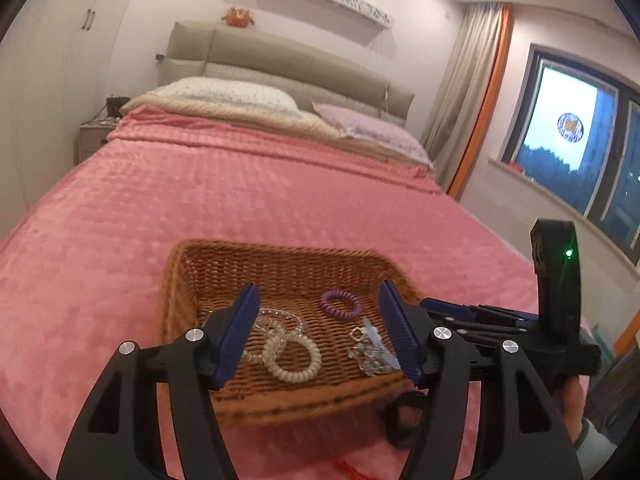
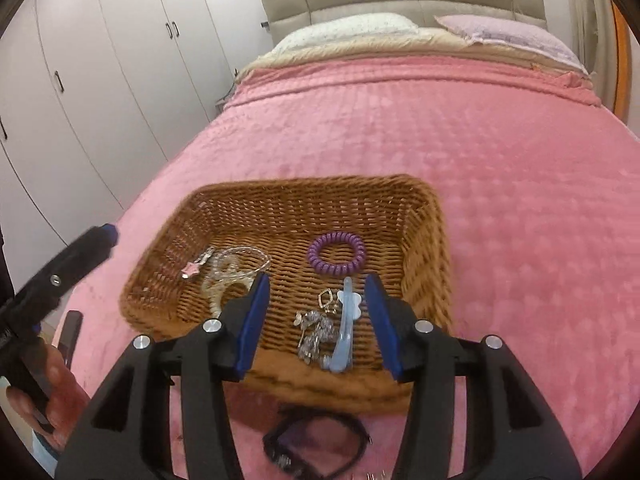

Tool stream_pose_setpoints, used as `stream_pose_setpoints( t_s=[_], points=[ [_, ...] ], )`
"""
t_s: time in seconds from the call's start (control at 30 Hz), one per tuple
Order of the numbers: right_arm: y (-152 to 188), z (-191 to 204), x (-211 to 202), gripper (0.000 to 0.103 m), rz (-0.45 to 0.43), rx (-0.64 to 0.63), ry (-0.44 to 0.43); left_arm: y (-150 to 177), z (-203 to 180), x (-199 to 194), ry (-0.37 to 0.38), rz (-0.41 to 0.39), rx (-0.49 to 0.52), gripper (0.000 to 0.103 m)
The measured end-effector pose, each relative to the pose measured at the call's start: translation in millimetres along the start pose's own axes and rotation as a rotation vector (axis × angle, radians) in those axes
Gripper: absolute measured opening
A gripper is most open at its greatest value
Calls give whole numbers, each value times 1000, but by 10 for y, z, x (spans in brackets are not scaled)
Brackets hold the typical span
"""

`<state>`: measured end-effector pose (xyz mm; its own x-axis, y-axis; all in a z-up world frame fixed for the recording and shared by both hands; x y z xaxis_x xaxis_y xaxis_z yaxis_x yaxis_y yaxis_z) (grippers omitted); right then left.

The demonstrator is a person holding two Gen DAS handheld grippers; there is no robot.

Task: Organize jewelry
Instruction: 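Carry bracelet and earring into the basket and open both tools, then grasp the pink star hair clip with left tool while right tool grasps gold pendant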

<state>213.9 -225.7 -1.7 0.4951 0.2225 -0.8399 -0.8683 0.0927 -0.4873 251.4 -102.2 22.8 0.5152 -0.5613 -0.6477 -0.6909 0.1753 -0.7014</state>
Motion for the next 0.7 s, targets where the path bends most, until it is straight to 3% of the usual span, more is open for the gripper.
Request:
stream_pose_setpoints(
  t_s=[0.2, 0.33, 0.43, 0.7],
  points=[
    [156, 58, -571, 46, -82, -20, -4, 254, -180, -598, 44, -35, 11, 60],
    [409, 71, -794, 46, -108, -40, 19, 591, -233, -783, 46, -7, -9, 60],
    [644, 71, -797, 46, -96, -45, 35, 845, -221, -789, 60, 28, -41, 60],
    [1221, -60, -382, 46, 11, 5, 47, 1627, -136, -458, 205, 179, -206, 53]
  ],
)
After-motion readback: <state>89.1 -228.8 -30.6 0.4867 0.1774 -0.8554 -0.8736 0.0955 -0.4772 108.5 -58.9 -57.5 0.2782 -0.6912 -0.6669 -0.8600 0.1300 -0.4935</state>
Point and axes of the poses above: each gripper's, at about its wrist camera, not at the fingertips, and x roughly the way its jaws point, z to its left, y to its underside, the point moved 10 cm from there along x, roughly the way its jaws point, and after that the axes turned 15 degrees about z, right-handed, at the moved point
